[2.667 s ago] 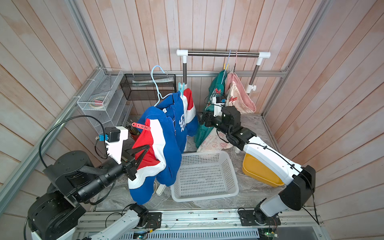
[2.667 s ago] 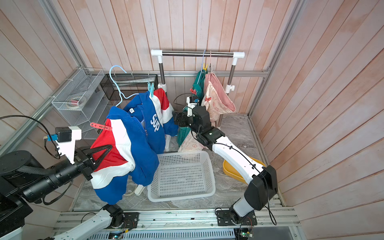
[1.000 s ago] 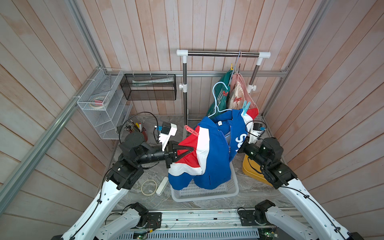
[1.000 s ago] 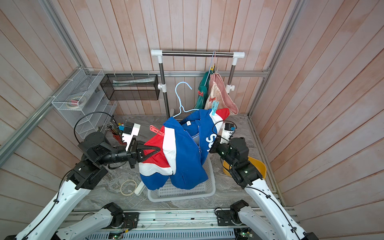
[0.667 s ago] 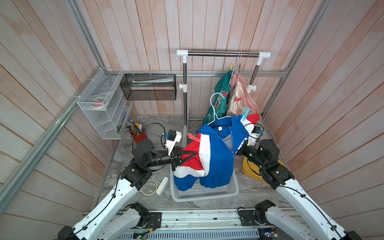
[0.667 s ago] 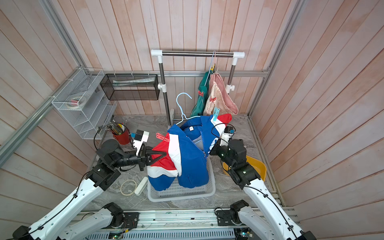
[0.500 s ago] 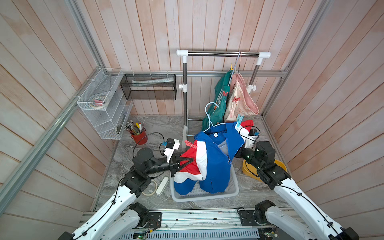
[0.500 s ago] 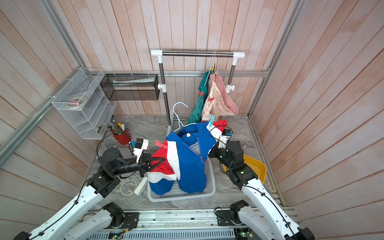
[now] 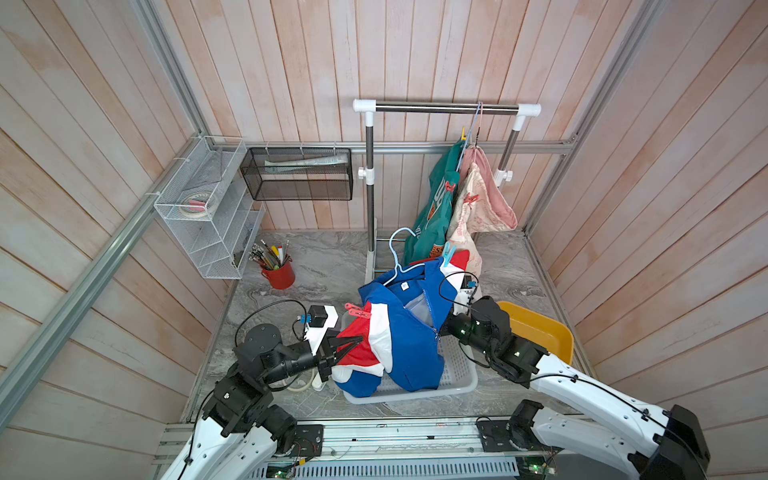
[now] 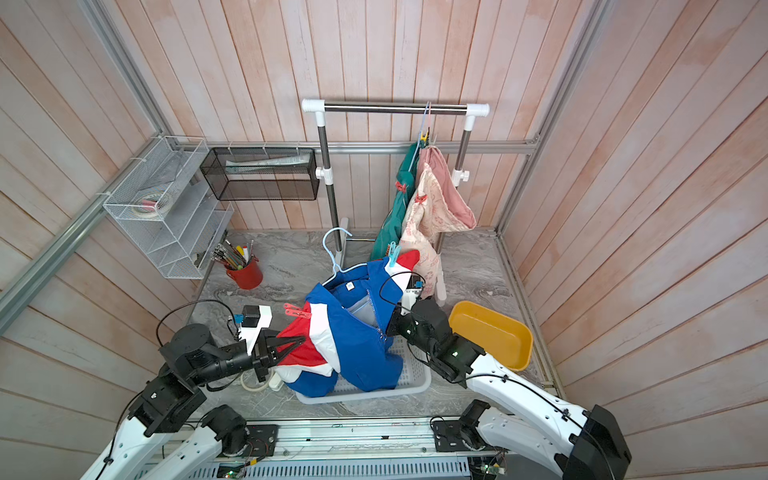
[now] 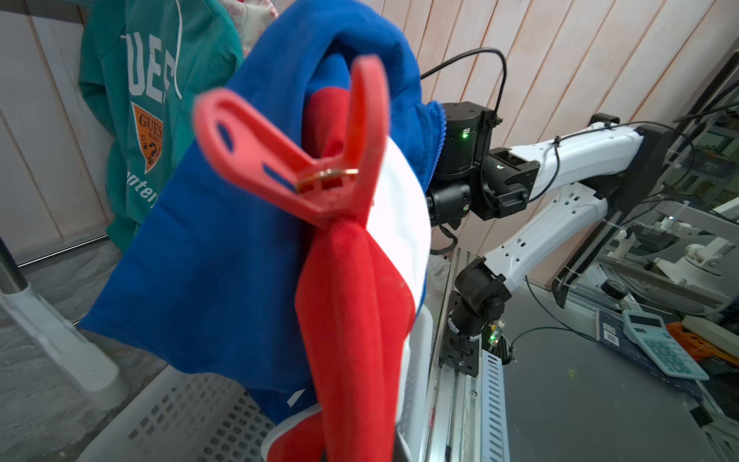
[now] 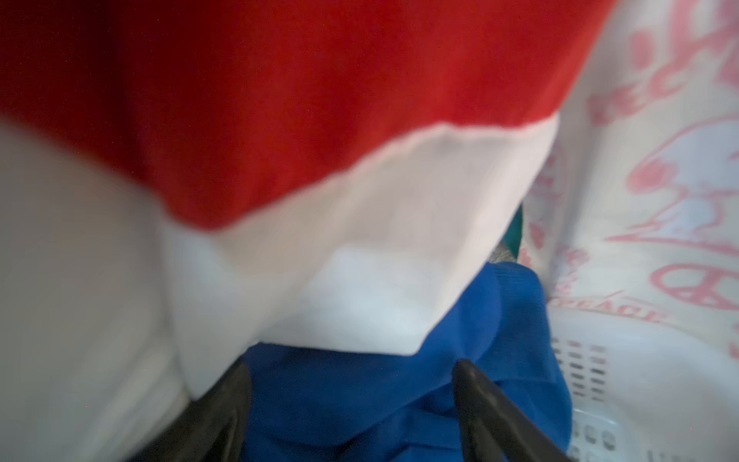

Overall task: Remove the clothespins securing jackets to the hanger
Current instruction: Adjust the jacket in the basket.

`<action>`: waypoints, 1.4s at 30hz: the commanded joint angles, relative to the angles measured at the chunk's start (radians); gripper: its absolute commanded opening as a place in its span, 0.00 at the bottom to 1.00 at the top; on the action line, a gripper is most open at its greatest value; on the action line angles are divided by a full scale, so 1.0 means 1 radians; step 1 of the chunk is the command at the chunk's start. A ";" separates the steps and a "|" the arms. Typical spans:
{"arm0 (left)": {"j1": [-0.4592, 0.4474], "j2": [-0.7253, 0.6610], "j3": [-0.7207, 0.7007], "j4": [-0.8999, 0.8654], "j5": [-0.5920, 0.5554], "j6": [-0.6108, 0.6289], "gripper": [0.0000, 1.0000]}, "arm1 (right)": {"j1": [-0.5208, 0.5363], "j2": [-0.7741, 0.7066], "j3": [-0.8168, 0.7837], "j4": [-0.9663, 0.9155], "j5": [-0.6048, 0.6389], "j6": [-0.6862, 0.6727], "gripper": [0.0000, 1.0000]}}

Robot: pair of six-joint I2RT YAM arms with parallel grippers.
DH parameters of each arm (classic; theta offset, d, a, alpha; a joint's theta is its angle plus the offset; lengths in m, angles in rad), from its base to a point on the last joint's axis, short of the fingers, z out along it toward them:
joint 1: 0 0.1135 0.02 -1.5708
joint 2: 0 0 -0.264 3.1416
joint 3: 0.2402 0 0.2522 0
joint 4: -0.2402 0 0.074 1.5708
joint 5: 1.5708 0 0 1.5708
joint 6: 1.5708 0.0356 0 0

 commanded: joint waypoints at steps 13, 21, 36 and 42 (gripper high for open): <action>0.002 -0.045 0.047 -0.063 -0.061 0.090 0.00 | 0.424 -0.096 -0.026 -0.162 0.695 0.292 0.70; 0.002 0.055 0.014 0.039 -0.037 0.067 0.00 | 0.207 -0.212 -0.085 -0.348 0.650 0.391 0.75; -0.190 0.185 -0.085 0.127 -0.323 0.212 0.00 | -0.264 -0.315 0.160 -0.495 0.103 0.095 0.78; -0.315 0.300 -0.075 0.135 -0.551 0.304 0.00 | -0.494 -0.229 0.207 -0.441 -0.219 0.074 0.78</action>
